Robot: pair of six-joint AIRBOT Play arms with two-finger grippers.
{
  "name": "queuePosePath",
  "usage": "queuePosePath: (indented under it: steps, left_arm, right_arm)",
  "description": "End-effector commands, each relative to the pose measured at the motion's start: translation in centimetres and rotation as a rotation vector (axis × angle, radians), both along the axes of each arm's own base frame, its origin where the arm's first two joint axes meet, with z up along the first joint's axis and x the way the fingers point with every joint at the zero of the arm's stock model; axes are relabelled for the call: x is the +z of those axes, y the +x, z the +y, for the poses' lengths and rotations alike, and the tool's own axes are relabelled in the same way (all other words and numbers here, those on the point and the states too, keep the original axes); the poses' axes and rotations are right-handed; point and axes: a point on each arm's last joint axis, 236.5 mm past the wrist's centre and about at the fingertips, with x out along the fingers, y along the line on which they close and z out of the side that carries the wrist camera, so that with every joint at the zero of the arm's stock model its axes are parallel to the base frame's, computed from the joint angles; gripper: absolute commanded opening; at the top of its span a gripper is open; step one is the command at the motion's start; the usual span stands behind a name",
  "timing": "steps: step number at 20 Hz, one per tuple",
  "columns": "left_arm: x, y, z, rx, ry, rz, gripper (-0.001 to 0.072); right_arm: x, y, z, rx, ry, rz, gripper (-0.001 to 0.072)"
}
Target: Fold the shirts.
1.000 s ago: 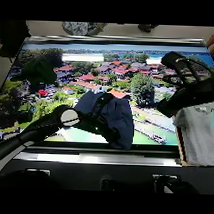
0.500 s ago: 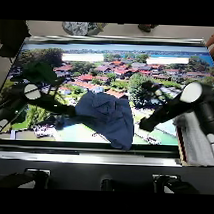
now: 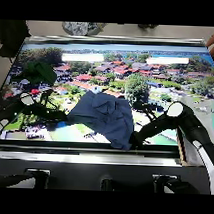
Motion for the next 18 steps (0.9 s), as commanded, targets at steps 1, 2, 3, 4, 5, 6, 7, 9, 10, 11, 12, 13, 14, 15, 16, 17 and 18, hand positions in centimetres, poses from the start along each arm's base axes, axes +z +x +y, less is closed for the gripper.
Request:
queuePosePath:
  steps: [1,2,3,4,5,6,7,9,10,11,12,13,14,15,16,17,18]
  left_arm:
    - [-1.4,1.6,-2.2,0.058,-0.083,-0.011,0.0703]
    - [-1.6,1.7,-2.7,0.062,-0.096,-0.009,0.0677]
    - [-2.0,1.8,-3.1,0.059,-0.097,-0.008,0.0585]
    - [-2.3,2.0,-3.3,0.058,-0.093,-0.012,0.0585]
    - [-2.6,2.2,-3.4,0.072,-0.091,-0.013,0.0585]
    - [-2.8,2.4,-3.3,0.095,-0.089,-0.008,0.0585]
    - [-3.1,2.4,-3.3,0.116,-0.088,0.002,0.0584]
    - [-3.5,2.3,-3.3,0.122,-0.087,0.017,0.0457]
    - [-3.6,2.3,-3.3,0.122,-0.088,0.02,0.0356]
    - [-3.6,2.3,-3.3,0.123,-0.088,0.02,0.026]
    - [-3.5,2.2,-3.3,0.123,-0.09,0.022,0.0146]
    - [-3.5,2.2,-3.3,0.12,-0.09,0.021,0.003]
    - [-3.5,2.3,-3.3,0.119,-0.09,0.019,0.0031]
    - [-3.5,2.3,-3.3,0.119,-0.09,0.019,0.0031]
    - [-3.5,2.2,-3.4,0.118,-0.09,0.018,0.0031]
    - [-3.3,2.2,-3.4,0.117,-0.091,0.017,0.0031]
    - [-3.2,2.2,-3.4,0.115,-0.092,0.016,0.003]
  right_arm:
    - [-0.1,-0.1,0.5,0.002,0.027,-0.001,0.0716]
    - [-0.1,0.1,0.5,-0.002,0.026,-0.007,0.0717]
    - [-0.2,0.3,0.6,-0.007,0.026,-0.014,0.0718]
    - [-0.2,0.5,0.6,-0.012,0.025,-0.022,0.0718]
    - [-0.3,0.7,0.6,-0.015,0.025,-0.027,0.0718]
    - [-0.4,0.7,0.6,-0.016,0.024,-0.022,0.0718]
    - [-0.8,0.7,0.6,-0.018,0.022,-0.009,0.0718]
    - [-1.9,0.7,0.6,-0.02,0.016,0.019,0.0718]
    - [-2.5,0.5,0.5,-0.017,0.014,0.04,0.0718]
    - [-3.0,0.1,0.5,-0.015,0.014,0.063,0.0718]
    - [-3.5,-0.3,0.5,-0.014,0.011,0.082,0.0718]
    - [-3.9,-0.6,0.4,-0.009,0.01,0.093,0.0718]
    - [-4.1,-0.8,0.5,-0.007,0.008,0.099,0.0718]
    - [-4.2,-1.0,1.0,0.02,0.007,0.088,0.0718]
    - [-4.3,-1.3,1.8,0.056,0.006,0.072,0.0718]
    - [-4.5,-1.7,2.9,0.096,-0.001,0.049,0.0719]
    - [-4.8,-1.7,3.9,0.122,-0.006,0.018,0.0719]
